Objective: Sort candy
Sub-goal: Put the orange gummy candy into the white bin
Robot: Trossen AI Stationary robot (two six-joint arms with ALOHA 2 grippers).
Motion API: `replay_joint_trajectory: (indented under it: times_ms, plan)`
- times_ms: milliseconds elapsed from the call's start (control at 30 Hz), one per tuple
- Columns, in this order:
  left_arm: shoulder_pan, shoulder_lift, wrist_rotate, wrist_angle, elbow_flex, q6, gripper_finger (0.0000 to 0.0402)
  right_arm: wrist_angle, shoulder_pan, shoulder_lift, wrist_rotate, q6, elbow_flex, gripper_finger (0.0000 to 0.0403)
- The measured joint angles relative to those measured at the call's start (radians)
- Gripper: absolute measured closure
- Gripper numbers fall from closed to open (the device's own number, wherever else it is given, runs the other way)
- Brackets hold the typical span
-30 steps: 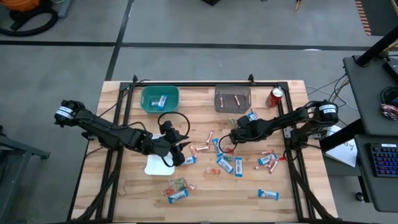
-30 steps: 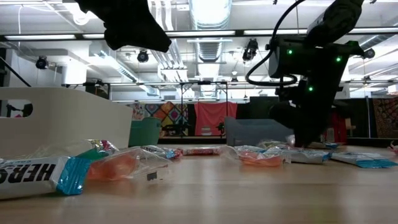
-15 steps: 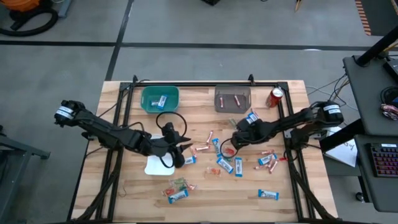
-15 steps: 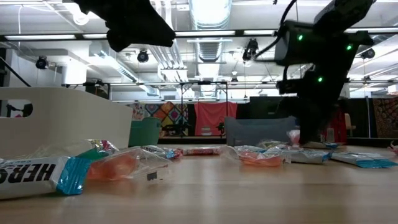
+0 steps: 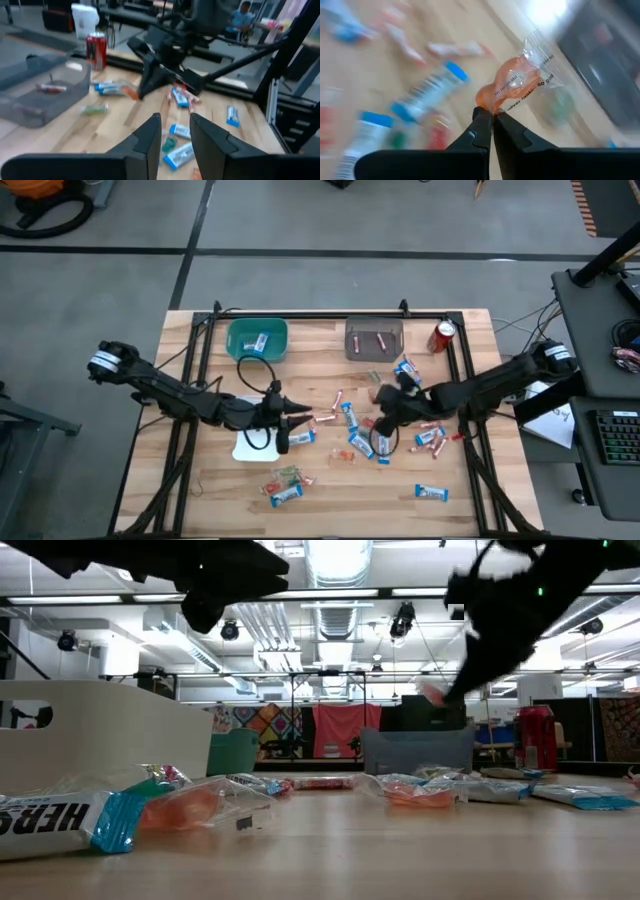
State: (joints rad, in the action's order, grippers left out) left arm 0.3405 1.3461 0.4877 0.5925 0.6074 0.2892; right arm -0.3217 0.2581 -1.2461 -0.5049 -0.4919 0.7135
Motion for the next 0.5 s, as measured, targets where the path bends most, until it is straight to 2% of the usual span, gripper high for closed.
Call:
replay_joint_trajectory:
  times_ms: [133, 300, 400, 500]
  plan:
    - [-0.002, 0.042, 0.000, 0.127, -0.010, -0.041, 0.0295, 0.294, 0.052, -0.028, -0.012, 0.279, -0.004, 0.0394]
    - [-0.008, 0.149, 0.032, 0.318, -0.012, -0.077, 0.0244, 0.600, 0.090, -0.110, -0.013, 0.570, -0.005, 0.0394]
    - [-0.010, 0.208, 0.138, 0.401, -0.007, -0.076, 0.0213, 0.659, 0.095, -0.154, -0.017, 0.652, 0.004, 0.0394]
    - [-0.014, 0.258, 0.153, 0.436, 0.011, -0.077, 0.0191, 0.662, 0.095, -0.183, -0.021, 0.660, 0.021, 0.0394]
